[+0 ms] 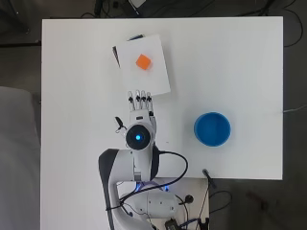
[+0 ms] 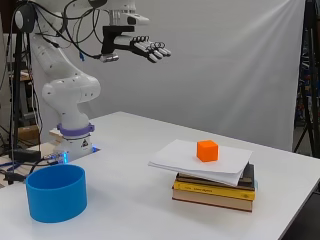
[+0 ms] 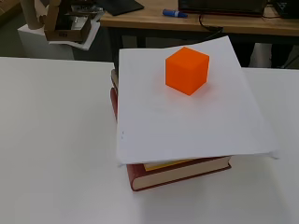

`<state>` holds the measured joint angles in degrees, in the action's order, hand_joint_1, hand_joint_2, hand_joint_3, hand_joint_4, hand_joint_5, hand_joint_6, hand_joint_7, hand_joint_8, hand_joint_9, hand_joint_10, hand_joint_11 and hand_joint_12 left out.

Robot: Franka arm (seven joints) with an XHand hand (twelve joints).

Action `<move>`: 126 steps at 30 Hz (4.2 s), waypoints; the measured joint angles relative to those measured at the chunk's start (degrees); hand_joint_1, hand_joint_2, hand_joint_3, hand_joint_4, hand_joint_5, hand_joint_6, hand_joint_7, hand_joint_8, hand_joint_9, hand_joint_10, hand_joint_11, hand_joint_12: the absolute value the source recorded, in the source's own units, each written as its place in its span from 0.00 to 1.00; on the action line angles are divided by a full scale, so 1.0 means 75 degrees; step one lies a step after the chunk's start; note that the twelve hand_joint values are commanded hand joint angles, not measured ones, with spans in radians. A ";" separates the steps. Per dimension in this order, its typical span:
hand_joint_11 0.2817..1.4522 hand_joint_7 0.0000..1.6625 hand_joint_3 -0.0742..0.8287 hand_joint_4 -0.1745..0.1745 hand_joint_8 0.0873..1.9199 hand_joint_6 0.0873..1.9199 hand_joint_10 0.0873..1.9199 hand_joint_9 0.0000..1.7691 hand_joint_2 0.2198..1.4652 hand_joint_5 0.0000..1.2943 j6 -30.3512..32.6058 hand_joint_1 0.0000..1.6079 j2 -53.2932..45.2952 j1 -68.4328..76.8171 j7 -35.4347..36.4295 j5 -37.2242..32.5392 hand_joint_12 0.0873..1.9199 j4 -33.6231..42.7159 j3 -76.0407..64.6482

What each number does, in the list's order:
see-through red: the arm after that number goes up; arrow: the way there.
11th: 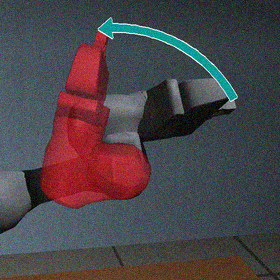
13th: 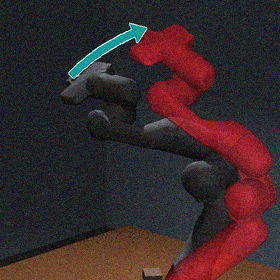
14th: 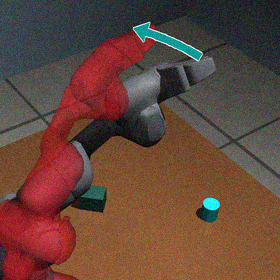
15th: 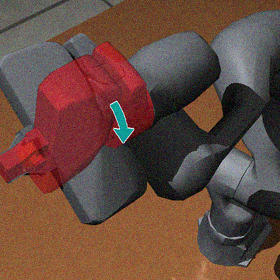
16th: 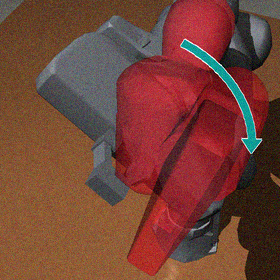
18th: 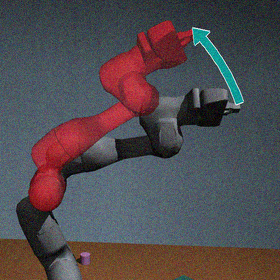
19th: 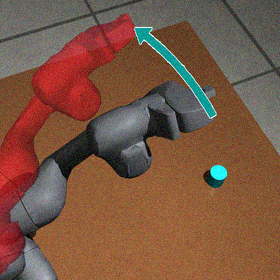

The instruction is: Teleoperate dual arm-hand system to pick and place objects

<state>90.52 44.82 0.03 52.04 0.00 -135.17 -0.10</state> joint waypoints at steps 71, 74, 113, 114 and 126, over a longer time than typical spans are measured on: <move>0.77 0.75 0.08 1.00 1.00 0.56 1.00 0.87 0.75 0.69 0.5206 0.61 -0.5095 0.0047 0.0341 -0.0787 0.93 0.1296 -0.1563; 0.77 0.75 0.08 1.00 1.00 0.56 1.00 0.87 0.75 0.69 0.5011 0.61 -0.4553 -0.0102 0.0177 -0.0317 0.93 0.1261 -0.1799; 0.79 0.82 0.08 1.00 1.00 0.64 1.00 0.91 0.78 0.62 0.5576 0.59 -0.1630 -0.1432 0.0949 0.1913 0.94 -0.2785 -0.5545; 0.80 0.82 0.08 1.00 1.00 0.64 1.00 0.91 0.79 0.62 0.5613 0.59 -0.1697 -0.1395 0.0965 0.1868 0.94 -0.2851 -0.5590; 0.71 0.81 0.08 1.00 1.00 0.67 0.98 0.89 0.80 0.60 0.5514 0.58 -0.2035 -0.1300 0.0887 0.1643 0.91 -0.2882 -0.5855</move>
<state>131.87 29.56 -9.71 58.68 12.33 -156.78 -44.01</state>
